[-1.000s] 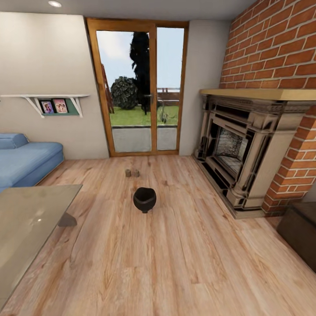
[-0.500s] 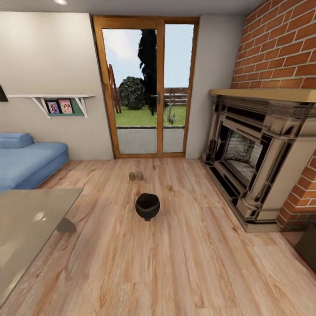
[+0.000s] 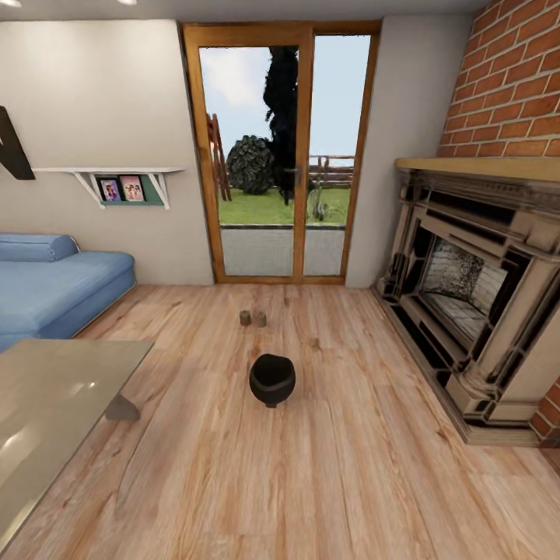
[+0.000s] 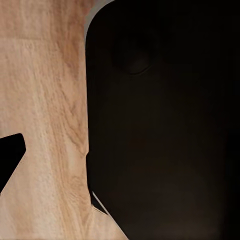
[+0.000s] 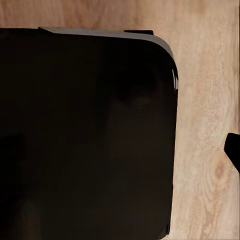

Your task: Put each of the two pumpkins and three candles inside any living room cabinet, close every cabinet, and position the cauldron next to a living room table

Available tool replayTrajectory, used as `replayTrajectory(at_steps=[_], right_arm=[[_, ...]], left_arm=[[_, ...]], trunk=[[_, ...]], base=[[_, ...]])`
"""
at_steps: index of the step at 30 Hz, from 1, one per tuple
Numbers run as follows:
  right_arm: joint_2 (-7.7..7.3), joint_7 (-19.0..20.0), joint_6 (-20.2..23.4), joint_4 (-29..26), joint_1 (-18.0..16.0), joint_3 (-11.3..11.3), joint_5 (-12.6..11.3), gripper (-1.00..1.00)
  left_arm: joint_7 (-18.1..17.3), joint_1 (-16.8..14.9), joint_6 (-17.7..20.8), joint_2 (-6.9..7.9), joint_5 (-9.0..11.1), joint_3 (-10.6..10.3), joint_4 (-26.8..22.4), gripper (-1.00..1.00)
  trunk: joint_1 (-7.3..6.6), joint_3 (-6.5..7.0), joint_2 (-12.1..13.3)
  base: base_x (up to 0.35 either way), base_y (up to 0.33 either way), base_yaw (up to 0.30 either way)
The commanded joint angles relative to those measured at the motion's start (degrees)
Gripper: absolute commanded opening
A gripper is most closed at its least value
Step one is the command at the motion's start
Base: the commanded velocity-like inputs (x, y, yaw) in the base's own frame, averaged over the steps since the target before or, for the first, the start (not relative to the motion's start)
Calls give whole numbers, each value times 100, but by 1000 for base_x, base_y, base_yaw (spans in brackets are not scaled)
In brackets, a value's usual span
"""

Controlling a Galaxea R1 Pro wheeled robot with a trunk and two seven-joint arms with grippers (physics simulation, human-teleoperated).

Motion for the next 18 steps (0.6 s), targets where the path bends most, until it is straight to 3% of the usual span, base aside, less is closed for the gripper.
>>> replayTrajectory(at_steps=[1, 10, 18], right_arm=[[0, 0, -45, 5, -3, -1, -3, 100], [-2, -2, -93, 6, -3, 5, 27, 100], [-2, -2, -89, 22, -3, 8, 31, 100]], left_arm=[[5, 1, -12, 0, 4, 1, -4, 100], [6, 1, -12, -10, 4, 0, -4, 100], [10, 1, -12, -10, 4, 1, -4, 100]], trunk=[[3, -5, -2], [3, -5, -2], [3, -5, -2]], base=[[306, -140, 3], [275, -193, 1], [268, -25, 0]])
